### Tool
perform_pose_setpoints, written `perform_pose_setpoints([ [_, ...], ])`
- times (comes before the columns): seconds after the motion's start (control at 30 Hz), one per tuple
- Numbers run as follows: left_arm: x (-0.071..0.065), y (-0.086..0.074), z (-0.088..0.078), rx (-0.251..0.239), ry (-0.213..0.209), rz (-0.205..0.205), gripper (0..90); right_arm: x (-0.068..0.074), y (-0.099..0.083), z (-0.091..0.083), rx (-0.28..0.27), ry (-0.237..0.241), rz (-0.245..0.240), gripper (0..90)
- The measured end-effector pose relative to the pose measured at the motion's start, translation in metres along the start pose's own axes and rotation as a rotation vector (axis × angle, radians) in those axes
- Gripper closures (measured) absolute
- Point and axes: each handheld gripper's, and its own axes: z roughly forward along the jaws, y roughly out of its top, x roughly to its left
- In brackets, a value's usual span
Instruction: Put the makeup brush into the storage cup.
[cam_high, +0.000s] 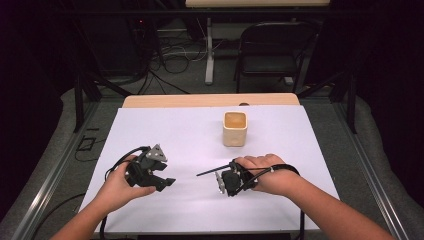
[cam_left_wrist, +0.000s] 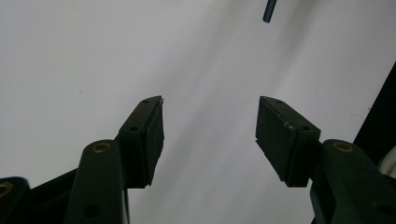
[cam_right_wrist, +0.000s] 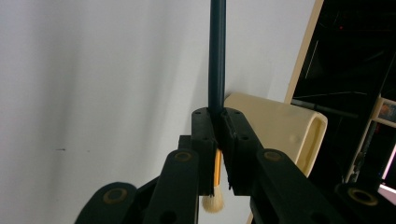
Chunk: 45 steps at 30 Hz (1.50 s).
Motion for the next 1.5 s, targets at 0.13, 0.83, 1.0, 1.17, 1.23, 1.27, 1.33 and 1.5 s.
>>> perform_pose_setpoints([
  [0.13, 0.001, 0.003, 0.002, 0.017, 0.001, 0.000, 43.1, 0.001, 0.001, 0.000, 0.005, -0.006, -0.010, 83.8],
  [0.83, 0.003, 0.013, 0.007, 0.056, -0.027, -0.033, 44.4, 0.003, 0.004, 0.000, 0.001, -0.016, -0.030, 83.8],
  [1.0, 0.003, 0.017, 0.008, 0.055, -0.039, -0.041, 45.0, 0.004, 0.005, -0.001, -0.001, -0.017, -0.035, 83.8],
  [1.17, 0.002, 0.021, 0.011, 0.061, -0.048, -0.043, 45.8, 0.004, 0.006, -0.001, -0.006, -0.017, -0.039, 83.8],
  [1.23, 0.001, 0.023, 0.012, 0.067, -0.056, -0.044, 46.6, 0.004, 0.006, -0.001, -0.005, -0.015, -0.037, 83.8],
  [1.27, 0.001, 0.024, 0.013, 0.069, -0.059, -0.047, 46.6, 0.004, 0.006, -0.001, -0.005, -0.015, -0.037, 83.8],
  [1.33, 0.001, 0.027, 0.015, 0.079, -0.069, -0.049, 47.0, 0.003, 0.006, -0.001, -0.009, -0.016, -0.038, 83.8],
  [1.5, 0.001, 0.032, 0.018, 0.082, -0.085, -0.057, 47.0, 0.004, 0.007, -0.001, -0.006, -0.017, -0.043, 83.8],
])
